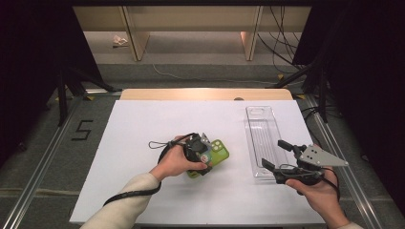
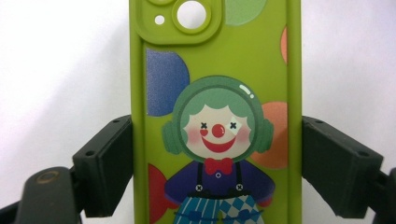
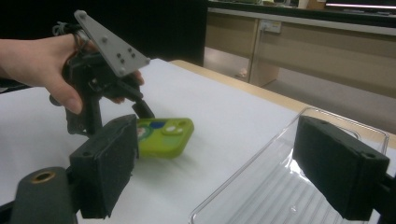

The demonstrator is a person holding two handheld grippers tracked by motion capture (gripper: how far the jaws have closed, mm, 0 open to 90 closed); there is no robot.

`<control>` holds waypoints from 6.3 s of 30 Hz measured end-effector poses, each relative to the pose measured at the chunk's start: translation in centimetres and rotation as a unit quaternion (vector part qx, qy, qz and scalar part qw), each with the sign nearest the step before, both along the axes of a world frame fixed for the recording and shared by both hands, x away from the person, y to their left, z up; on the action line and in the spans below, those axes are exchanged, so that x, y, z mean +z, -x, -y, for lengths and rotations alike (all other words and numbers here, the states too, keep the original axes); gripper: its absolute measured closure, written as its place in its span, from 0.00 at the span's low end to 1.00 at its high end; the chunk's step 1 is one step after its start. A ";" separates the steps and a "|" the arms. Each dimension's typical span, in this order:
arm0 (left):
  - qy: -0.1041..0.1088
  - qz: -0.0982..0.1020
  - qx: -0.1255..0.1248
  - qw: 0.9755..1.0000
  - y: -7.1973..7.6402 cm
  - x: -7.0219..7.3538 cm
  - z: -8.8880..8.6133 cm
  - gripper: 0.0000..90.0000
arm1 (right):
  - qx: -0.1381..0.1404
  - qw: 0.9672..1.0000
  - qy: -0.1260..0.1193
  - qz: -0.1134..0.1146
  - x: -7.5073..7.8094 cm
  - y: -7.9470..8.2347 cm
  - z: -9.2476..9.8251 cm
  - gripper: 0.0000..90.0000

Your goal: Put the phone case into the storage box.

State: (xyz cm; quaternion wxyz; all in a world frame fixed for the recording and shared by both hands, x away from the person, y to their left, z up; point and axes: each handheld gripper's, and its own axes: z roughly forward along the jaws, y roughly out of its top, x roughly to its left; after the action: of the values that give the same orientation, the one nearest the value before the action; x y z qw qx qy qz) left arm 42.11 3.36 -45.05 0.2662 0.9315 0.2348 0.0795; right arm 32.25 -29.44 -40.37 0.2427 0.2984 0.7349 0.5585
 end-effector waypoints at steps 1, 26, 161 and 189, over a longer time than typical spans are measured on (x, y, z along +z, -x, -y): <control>0.000 0.000 0.000 1.000 0.0 0.0 0.0 0.18 | 0.000 1.000 0.000 0.000 0.0 0.0 0.0 0.17; 0.105 0.068 0.060 0.990 3.1 2.5 -2.6 0.18 | 0.003 1.000 0.003 0.000 0.0 0.0 -0.8 0.16; 0.157 0.116 0.050 0.979 8.5 2.3 -3.1 0.18 | 0.066 0.989 -0.038 -0.123 -1.5 -6.1 -15.8 0.48; 0.138 0.124 0.048 0.981 8.4 1.8 -2.9 0.18 | 0.074 0.982 -0.081 -0.156 -1.0 -6.3 -15.6 0.78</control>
State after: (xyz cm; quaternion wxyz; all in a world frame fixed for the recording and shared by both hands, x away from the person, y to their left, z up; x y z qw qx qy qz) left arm 33.70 6.27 -43.21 0.4154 0.8563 0.2532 0.1733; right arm 38.53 -13.85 -41.36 0.0580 0.3458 0.7358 0.5793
